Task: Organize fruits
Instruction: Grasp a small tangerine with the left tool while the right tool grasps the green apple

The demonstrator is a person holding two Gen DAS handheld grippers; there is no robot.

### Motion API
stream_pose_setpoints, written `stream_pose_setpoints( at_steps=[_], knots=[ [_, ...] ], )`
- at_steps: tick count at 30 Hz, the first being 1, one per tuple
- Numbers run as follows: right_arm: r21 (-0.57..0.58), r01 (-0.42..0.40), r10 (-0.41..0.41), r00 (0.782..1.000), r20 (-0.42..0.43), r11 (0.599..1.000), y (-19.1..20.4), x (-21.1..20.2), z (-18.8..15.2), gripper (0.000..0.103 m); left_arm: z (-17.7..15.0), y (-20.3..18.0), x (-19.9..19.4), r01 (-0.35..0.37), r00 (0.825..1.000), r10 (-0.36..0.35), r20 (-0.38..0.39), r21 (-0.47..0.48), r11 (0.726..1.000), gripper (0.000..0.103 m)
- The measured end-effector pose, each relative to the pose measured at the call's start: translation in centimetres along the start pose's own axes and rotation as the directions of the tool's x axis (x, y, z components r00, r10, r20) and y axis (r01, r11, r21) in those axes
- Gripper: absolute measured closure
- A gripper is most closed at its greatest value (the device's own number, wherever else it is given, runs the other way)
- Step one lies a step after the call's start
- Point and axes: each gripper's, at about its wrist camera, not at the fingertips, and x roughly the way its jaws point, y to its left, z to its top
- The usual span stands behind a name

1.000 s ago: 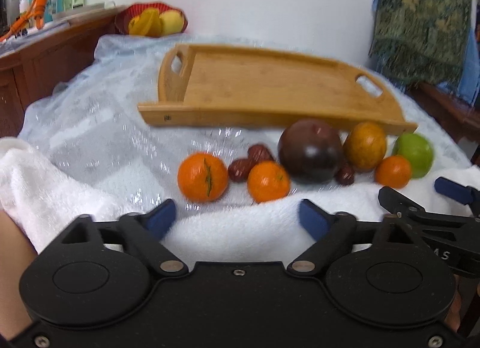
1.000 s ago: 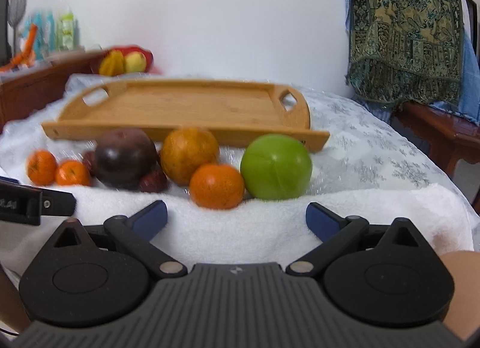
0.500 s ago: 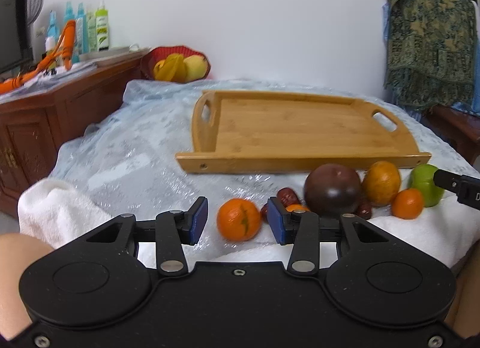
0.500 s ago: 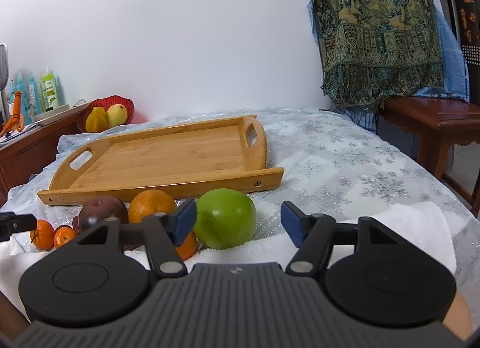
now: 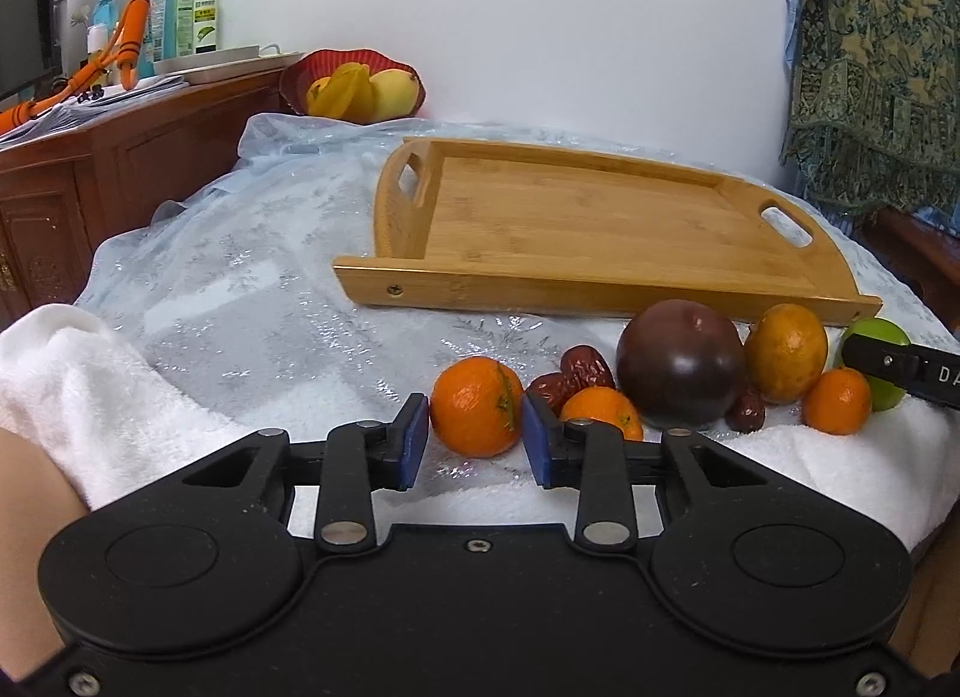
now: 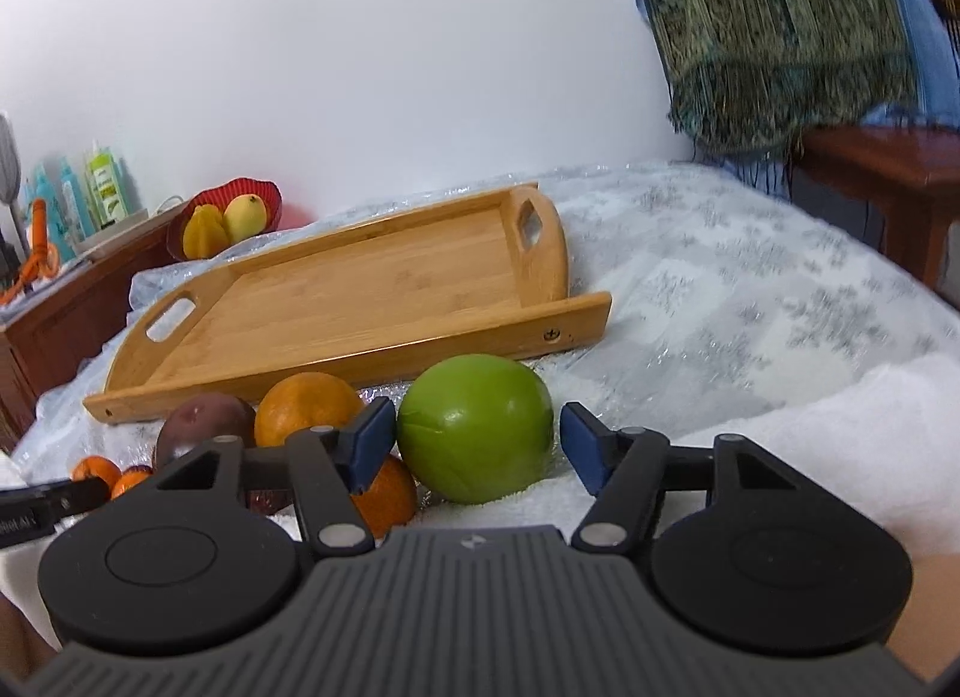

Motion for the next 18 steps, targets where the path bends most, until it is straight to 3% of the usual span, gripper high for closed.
stream_pose_setpoints(
  at_steps=[6, 13, 18],
  knots=[
    [0.035, -0.03, 0.031, 0.999, -0.015, 0.999, -0.7, 1.1, 0.0, 0.034, -0.4, 0.0, 1.7, -0.008, 1.0, 0.007, -0.029, -0.016, 1.0, 0.067],
    [0.03, -0.021, 0.021, 1.0, 0.005, 0.999, -0.4, 1.3, -0.2, 0.041, -0.3, -0.2, 2.0, 0.001, 1.0, -0.001, 0.013, 0.02, 1.0, 0.068],
    [-0.029, 0.032, -0.03, 0.997, 0.072, 0.999, 0.5, 0.8, -0.5, 0.041, 0.3, -0.9, 0.7, -0.023, 0.993, 0.011, 0.121, 0.101, 0.995, 0.069]
  ],
)
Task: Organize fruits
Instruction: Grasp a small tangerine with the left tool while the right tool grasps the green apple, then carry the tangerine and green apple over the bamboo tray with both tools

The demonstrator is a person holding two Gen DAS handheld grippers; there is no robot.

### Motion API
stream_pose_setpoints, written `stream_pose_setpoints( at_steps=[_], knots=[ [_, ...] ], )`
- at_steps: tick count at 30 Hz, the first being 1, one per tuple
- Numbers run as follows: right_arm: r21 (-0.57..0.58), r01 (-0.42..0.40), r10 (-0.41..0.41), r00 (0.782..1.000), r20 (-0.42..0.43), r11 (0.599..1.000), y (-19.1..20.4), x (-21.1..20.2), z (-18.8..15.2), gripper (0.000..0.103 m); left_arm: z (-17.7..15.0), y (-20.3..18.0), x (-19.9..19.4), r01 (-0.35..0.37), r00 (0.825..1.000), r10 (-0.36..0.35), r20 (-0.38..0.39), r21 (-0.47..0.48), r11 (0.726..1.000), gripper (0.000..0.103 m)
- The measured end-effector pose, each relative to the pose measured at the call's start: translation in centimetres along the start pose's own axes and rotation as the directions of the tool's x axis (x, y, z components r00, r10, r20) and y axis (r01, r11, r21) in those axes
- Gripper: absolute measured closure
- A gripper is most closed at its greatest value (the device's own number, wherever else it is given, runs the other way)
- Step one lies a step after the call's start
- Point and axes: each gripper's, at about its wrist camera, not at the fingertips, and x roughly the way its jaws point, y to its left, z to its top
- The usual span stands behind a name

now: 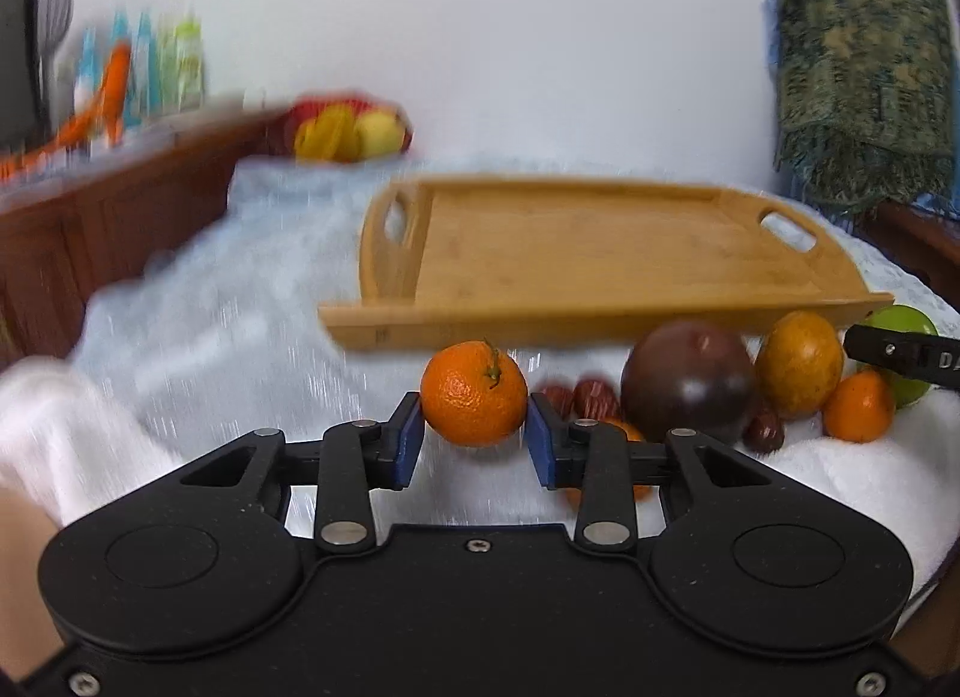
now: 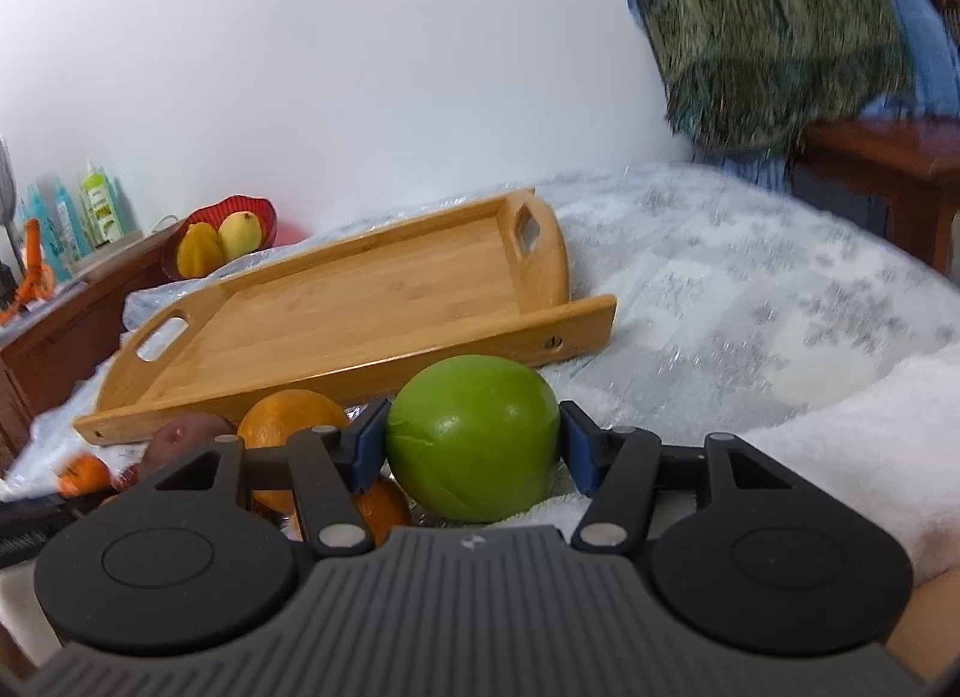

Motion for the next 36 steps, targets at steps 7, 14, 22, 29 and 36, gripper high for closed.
stream_pose_setpoints(
  at_steps=[7, 14, 22, 29, 36],
  knots=[
    [-0.013, -0.013, 0.014, 0.996, 0.085, 1.0, 0.3, 0.2, 3.2, 0.041, 4.4, -0.2, 0.8, 0.066, 0.995, -0.069, 0.069, 0.034, 0.997, 0.069],
    [-0.046, -0.073, 0.076, 0.994, 0.074, 0.996, 2.0, 3.7, 8.9, 0.041, 10.9, 1.2, 7.3, 0.182, 0.983, -0.181, 0.035, -0.031, 0.983, 0.069],
    [-0.091, -0.071, 0.069, 0.997, -0.026, 0.993, 2.5, 12.3, 13.8, 0.041, 17.7, 2.2, 18.0, 0.209, 0.977, -0.212, -0.031, -0.077, 0.975, 0.069],
    [-0.019, -0.047, 0.044, 0.99, -0.131, 0.999, 1.4, 18.4, 14.6, 0.041, 17.7, 3.1, 23.5, 0.188, 0.975, -0.2, -0.099, -0.118, 0.975, 0.069],
    [0.005, -0.04, 0.04, 0.986, -0.16, 0.999, 2.3, 21.4, 15.0, 0.041, 16.8, 3.3, 24.7, 0.199, 0.966, -0.219, -0.137, -0.145, 0.969, 0.069]
  ],
)
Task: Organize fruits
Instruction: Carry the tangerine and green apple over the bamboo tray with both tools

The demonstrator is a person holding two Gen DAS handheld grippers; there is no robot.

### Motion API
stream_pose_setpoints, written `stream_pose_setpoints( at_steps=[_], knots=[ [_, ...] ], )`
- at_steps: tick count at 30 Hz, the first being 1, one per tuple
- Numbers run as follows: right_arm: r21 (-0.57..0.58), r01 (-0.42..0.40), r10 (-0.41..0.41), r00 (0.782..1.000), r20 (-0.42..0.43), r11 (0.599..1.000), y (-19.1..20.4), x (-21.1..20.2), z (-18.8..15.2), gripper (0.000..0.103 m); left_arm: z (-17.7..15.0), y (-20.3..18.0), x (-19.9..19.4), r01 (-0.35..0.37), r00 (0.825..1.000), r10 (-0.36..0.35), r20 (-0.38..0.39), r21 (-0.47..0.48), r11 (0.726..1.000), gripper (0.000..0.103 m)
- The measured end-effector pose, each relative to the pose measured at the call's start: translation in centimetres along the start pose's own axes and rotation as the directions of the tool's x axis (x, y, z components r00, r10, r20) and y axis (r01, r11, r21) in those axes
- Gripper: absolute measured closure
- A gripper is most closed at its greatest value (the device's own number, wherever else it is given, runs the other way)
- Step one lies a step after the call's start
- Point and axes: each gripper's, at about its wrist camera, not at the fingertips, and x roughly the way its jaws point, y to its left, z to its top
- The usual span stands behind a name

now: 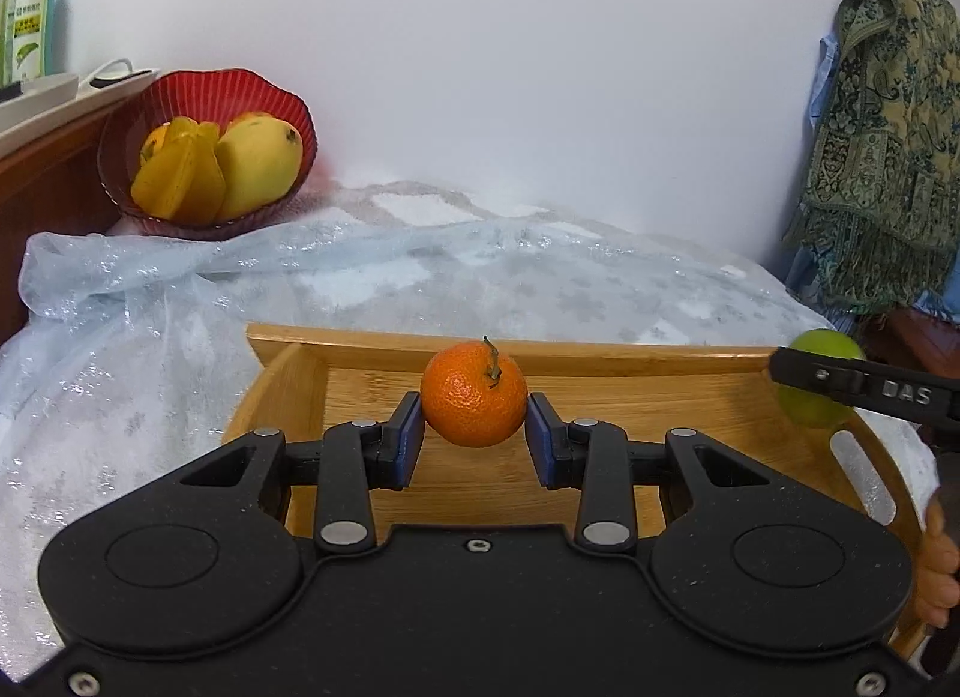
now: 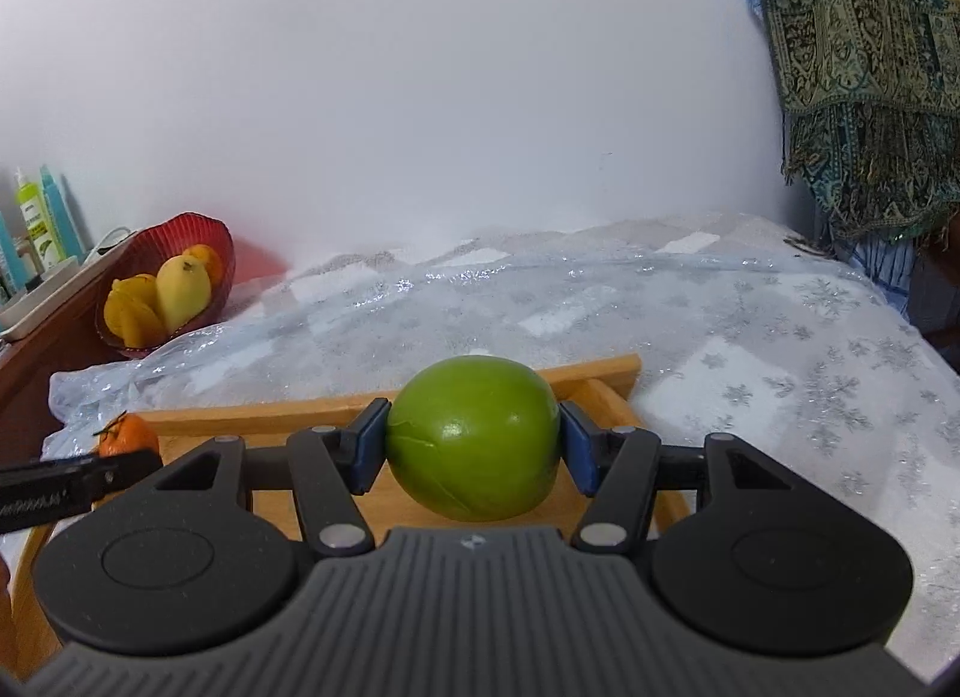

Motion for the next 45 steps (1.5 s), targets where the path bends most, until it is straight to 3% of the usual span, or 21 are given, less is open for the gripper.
stream_pose_setpoints(
  at_steps=[11, 45],
  knots=[
    [-0.024, 0.015, -0.017, 0.997, -0.069, 1.0, 0.5, 1.8, -0.3, 0.041, -0.4, -0.3, 0.9, -0.006, 0.999, 0.006, -0.044, 0.008, 1.0, 0.069],
    [-0.042, 0.036, -0.039, 0.996, -0.078, 0.998, 0.7, 2.1, -0.5, 0.04, -0.8, -0.4, 1.6, -0.018, 0.998, 0.022, -0.062, 0.068, 0.998, 0.068]
  ],
)
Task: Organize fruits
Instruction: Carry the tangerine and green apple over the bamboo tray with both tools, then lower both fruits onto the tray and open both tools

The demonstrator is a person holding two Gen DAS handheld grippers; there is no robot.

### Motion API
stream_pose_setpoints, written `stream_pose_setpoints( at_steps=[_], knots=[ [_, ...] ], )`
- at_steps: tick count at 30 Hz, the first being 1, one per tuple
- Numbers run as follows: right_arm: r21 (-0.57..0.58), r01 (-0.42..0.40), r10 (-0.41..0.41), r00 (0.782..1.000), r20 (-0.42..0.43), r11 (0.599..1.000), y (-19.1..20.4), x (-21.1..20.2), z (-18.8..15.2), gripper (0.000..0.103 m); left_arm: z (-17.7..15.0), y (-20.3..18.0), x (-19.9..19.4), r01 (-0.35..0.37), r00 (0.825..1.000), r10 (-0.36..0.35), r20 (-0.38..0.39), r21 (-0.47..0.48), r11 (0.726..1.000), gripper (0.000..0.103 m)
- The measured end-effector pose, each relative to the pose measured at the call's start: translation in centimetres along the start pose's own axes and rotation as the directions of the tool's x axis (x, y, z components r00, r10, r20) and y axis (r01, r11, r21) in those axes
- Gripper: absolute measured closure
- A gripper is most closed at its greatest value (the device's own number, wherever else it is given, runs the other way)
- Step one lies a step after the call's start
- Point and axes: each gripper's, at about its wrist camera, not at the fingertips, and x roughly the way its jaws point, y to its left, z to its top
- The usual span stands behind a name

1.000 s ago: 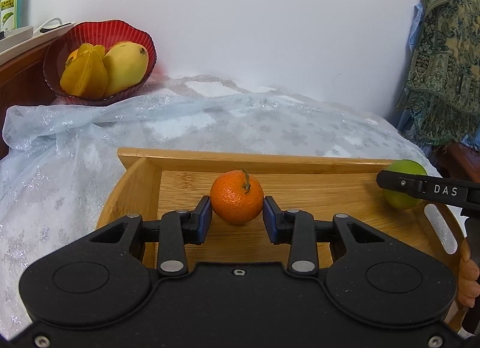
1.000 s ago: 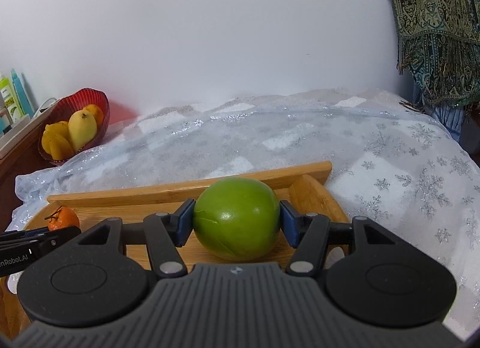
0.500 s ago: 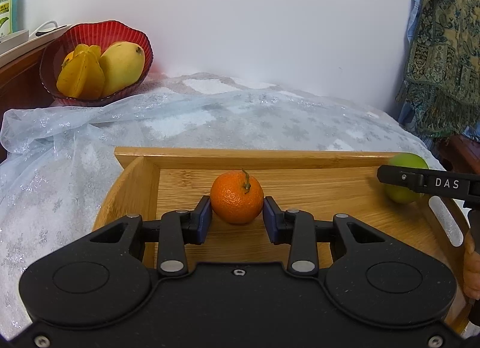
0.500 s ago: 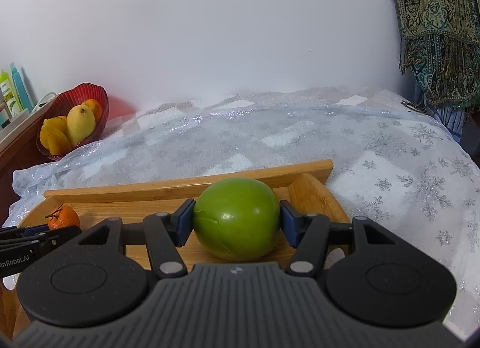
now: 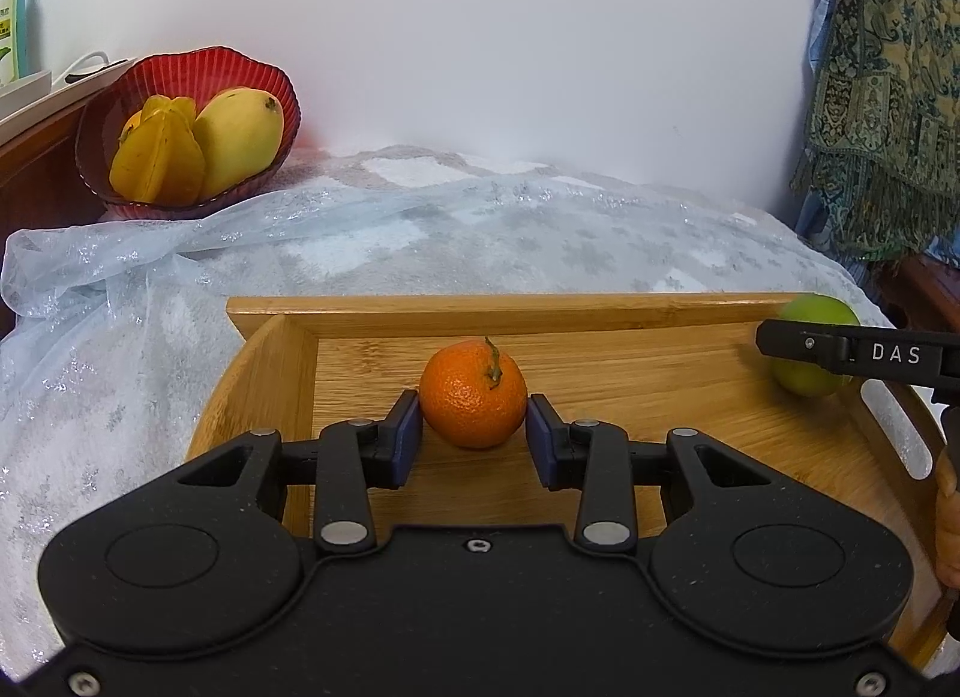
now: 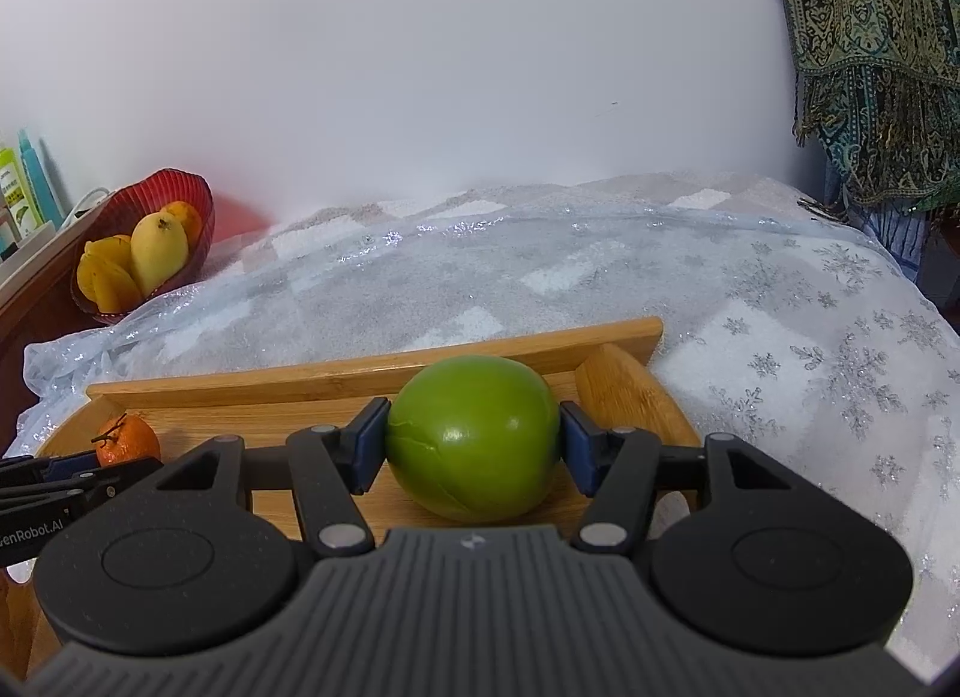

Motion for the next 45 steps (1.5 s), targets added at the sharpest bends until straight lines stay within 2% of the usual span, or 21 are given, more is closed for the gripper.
stream_pose_setpoints(
  at_steps=[6, 14, 28, 38, 45],
  knots=[
    [-0.021, 0.017, -0.017, 1.0, -0.002, 1.0, 0.4, -0.1, -0.1, 0.039, 0.1, 0.1, 0.0, 0.003, 1.0, -0.003, -0.002, -0.005, 1.0, 0.068],
    [-0.035, 0.029, -0.029, 1.0, 0.008, 0.999, 0.3, -0.4, 0.0, 0.037, 0.0, 0.1, -0.1, -0.006, 1.0, 0.006, 0.001, 0.006, 1.0, 0.061],
    [-0.04, 0.027, -0.027, 1.0, 0.006, 0.999, 0.3, -0.5, 0.1, 0.028, -0.3, -0.1, -0.3, -0.008, 1.0, 0.009, -0.006, 0.028, 1.0, 0.034],
    [-0.063, 0.026, -0.025, 1.0, 0.018, 0.998, 0.9, -1.4, 0.1, 0.017, -0.6, -0.8, -0.9, -0.017, 1.0, 0.016, 0.013, 0.07, 0.997, 0.022],
    [-0.094, 0.038, -0.036, 0.999, 0.028, 0.995, 1.6, -2.5, -0.1, 0.014, -0.8, -0.9, -1.8, -0.011, 1.0, 0.009, 0.029, 0.074, 0.997, 0.017]
  ],
)
